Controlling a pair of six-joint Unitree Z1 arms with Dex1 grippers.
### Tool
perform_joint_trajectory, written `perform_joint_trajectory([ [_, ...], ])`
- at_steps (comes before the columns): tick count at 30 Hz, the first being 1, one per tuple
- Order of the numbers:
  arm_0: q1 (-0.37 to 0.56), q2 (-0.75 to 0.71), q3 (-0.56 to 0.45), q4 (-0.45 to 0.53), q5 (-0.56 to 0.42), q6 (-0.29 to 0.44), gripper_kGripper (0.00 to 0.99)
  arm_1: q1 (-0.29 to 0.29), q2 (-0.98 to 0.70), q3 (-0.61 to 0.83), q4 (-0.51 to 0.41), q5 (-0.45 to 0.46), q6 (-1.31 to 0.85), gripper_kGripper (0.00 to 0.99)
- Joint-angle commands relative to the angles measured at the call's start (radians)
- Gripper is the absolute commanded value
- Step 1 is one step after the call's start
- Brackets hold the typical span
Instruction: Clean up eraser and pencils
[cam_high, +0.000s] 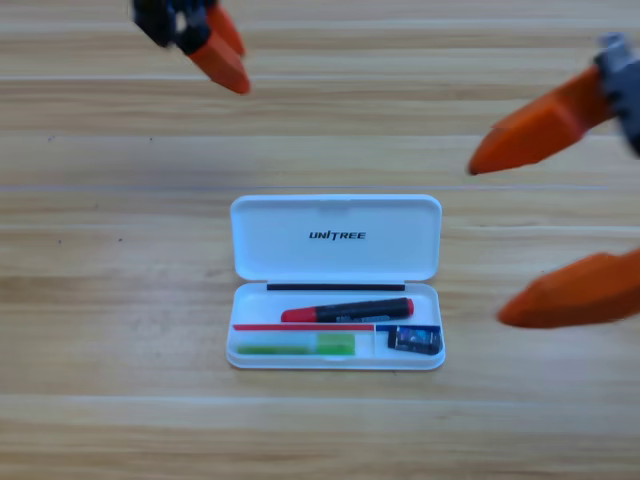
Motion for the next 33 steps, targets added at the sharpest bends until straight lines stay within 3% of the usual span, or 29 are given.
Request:
perform_joint_trajectory([
  [1, 0.064, 0.179, -0.002, 0.004, -0.095, 0.01, 0.075, -0.029, -0.057, 0.051, -0.012, 0.041, 0.011, 0.946],
  [2, 0.064, 0.195, -0.004, -0.001, -0.104, 0.018, 0.0, -0.029, -0.058, 0.051, -0.012, 0.049, 0.012, 0.946],
  [18, 0.038, 0.289, 0.143, -0.073, -0.242, 0.065, 0.0, -0.029, -0.078, 0.086, -0.053, 0.073, 0.025, 0.957],
  [33, -0.002, 0.304, 0.171, -0.068, -0.287, 0.074, 0.0, -0.029, -0.057, 0.091, -0.064, 0.084, 0.031, 0.957],
])
